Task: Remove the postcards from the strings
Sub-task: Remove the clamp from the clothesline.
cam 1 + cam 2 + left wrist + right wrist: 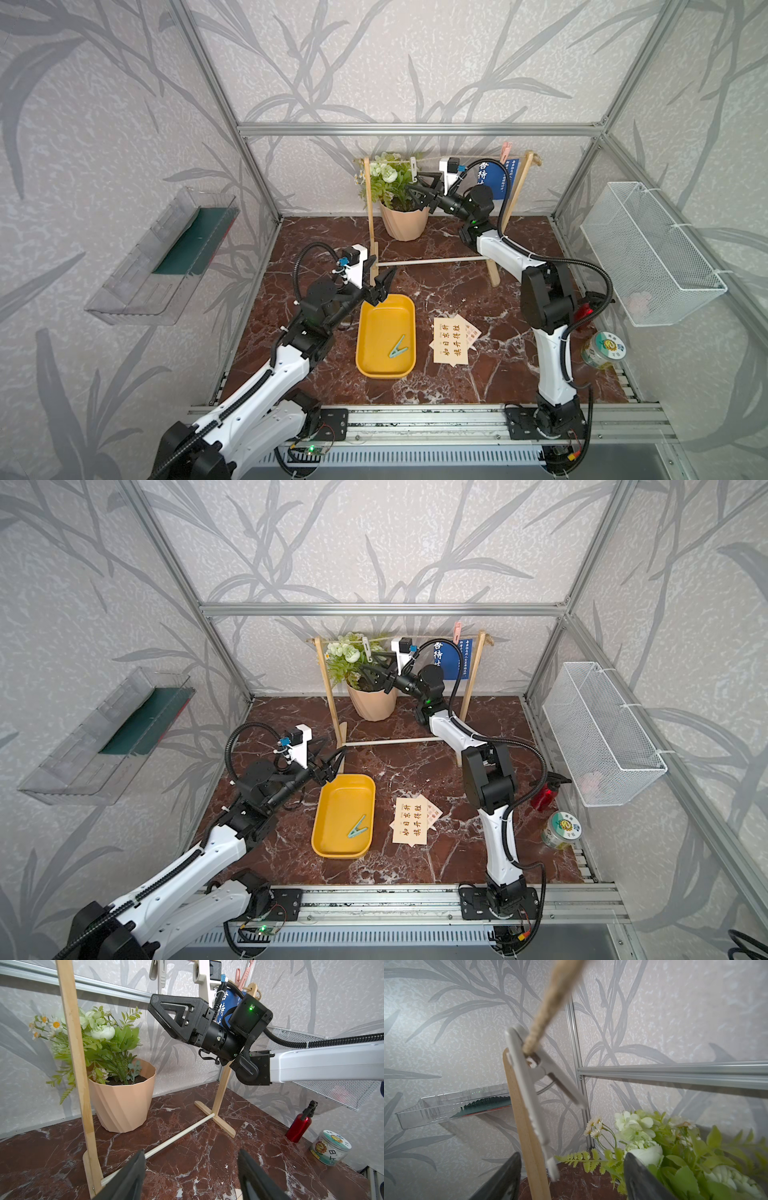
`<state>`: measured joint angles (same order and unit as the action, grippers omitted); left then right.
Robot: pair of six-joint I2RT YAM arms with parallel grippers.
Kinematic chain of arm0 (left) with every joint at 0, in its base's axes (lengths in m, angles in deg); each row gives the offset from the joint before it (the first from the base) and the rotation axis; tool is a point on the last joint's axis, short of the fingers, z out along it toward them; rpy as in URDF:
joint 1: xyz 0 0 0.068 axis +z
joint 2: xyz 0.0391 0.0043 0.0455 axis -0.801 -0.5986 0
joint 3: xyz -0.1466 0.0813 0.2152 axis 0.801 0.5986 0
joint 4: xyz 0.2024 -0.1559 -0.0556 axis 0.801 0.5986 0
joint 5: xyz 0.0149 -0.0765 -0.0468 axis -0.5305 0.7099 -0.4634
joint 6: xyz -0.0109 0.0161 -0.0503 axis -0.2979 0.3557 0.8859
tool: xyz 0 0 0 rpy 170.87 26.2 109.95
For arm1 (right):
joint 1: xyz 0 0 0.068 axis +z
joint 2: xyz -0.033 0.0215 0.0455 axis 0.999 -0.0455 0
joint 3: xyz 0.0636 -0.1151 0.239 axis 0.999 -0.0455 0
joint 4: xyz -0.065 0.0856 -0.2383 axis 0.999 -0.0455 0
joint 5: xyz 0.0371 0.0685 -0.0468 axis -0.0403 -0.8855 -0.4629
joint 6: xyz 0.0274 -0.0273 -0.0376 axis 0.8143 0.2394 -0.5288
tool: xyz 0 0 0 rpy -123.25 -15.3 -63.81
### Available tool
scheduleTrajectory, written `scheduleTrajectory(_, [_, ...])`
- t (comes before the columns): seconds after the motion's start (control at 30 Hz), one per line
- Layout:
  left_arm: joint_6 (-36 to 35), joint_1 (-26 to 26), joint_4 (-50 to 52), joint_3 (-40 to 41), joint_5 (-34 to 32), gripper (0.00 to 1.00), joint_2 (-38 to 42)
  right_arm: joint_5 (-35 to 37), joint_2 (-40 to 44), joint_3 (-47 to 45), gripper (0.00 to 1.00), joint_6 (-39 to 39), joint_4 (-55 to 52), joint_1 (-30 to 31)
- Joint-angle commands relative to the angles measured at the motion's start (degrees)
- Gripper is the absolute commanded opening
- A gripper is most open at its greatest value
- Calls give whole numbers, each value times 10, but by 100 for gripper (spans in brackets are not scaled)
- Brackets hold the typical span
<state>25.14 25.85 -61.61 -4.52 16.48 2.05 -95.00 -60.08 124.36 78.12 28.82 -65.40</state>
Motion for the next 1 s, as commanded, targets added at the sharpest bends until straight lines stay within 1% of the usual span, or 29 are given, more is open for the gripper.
scheduleTrajectory(0.0, [-5, -2, -16, -13, 7, 71, 1, -17, -3, 52, 78, -5, 0, -5])
scheduleTrajectory(0.27, [-6, -1, -17, -14, 7, 71, -1, -49, -15, 88, 80, 1, 1, -5])
scheduleTrajectory(0.33, [-6, -2, -18, -15, 6, 71, -2, -59, -14, 83, 80, 4, 8, -5])
scheduleTrajectory(0.4, [-6, -2, -18, -14, 5, 71, -2, -57, -13, 72, 80, 5, 26, -5])
scheduleTrajectory(0.53, [-5, -2, -18, -17, 8, 71, -7, -49, -19, 90, 81, -2, 6, -6])
scheduleTrajectory(0.6, [-3, -2, -19, -17, 10, 71, -7, -35, -21, 92, 81, 10, 14, -6])
scheduleTrajectory(0.73, [-3, -1, -23, -15, 7, 71, -6, -19, -14, 49, 81, 45, 98, -3])
scheduleTrajectory(0.87, [-5, -2, -23, -12, 5, 71, -2, 10, 23, -31, 81, 11, 110, 5])
scheduleTrajectory(0.97, [-4, -1, -24, -11, 5, 71, -2, 24, 40, -80, 81, 0, 136, 9])
